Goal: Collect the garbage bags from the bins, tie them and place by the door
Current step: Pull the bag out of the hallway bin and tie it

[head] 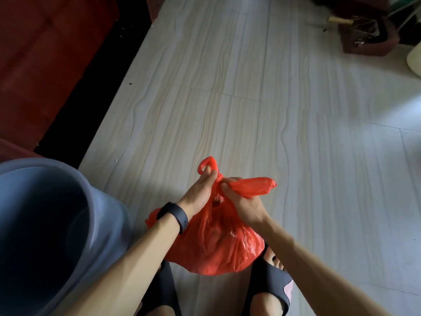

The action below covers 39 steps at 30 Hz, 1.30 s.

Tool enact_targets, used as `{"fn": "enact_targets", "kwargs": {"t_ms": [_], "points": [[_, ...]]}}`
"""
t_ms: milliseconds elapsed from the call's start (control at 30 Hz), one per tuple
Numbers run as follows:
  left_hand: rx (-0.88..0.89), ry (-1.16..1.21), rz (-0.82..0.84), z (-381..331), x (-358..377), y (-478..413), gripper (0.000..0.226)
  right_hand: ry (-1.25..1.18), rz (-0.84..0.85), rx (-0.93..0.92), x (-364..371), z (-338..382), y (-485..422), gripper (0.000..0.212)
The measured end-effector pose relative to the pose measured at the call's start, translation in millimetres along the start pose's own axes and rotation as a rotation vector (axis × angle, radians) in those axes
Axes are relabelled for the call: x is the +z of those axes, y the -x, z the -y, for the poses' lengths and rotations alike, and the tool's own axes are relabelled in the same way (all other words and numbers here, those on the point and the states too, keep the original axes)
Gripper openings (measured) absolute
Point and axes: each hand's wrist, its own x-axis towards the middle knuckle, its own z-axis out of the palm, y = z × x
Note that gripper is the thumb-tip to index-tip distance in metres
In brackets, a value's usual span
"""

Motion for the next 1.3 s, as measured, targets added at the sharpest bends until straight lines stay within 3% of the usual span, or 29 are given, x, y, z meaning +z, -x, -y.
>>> {"fn": "enact_targets", "kwargs": {"t_ms": [133,233,367,500,567,633,833,1033,1100,1167,1300], "points": [[0.034,0.353,-0.171,3.2,13.0,1.4,0.086,-0.031,-0.061,0.061,7.8,2.2,3.9,0.016],[0.038,0.628,-0.227,-2.5,17.3,1.1,0.063,-0.172,-0.188,0.148,11.3,8.4,0.6,0.024],[-0.064,0.934,-0.226,-15.2,20.6,9.9,0.016,-0.256,-0.300,0.267,16.4,12.3,0.1,0.045],[-0.119,1.167,-0.199,-19.6,10.4,16.5,0.044,-0.911,-0.358,0.464,11.2,15.9,-6.0,0.041],[-0.105,1.226,-0.229,-18.3,5.5,18.3,0.038,-1.166,-0.351,0.489,4.2,17.2,-7.6,0.037],[-0.106,1.221,-0.253,-17.2,0.9,19.9,0.026,-1.172,-0.388,0.465,-5.4,17.3,-10.3,0.036],[-0.072,1.069,-0.369,-6.2,-18.8,18.5,0.020,-0.920,-0.597,0.504,-41.2,-4.6,-10.4,0.036],[-0.119,0.936,-0.482,9.7,-36.4,20.0,0.030,-0.741,-0.737,0.604,-59.8,-24.0,-4.6,0.030],[-0.097,0.903,-0.466,13.1,-34.9,21.0,0.044,-0.708,-0.778,0.619,-64.4,-26.9,-2.2,0.027],[-0.015,0.841,-0.406,13.3,-31.0,20.5,0.057,-0.651,-0.763,0.632,-70.0,-27.8,-0.2,0.027],[0.175,0.658,-0.367,3.7,-31.7,19.1,0.044,-0.680,-0.560,0.569,-80.5,-21.2,-1.2,0.024]]}}
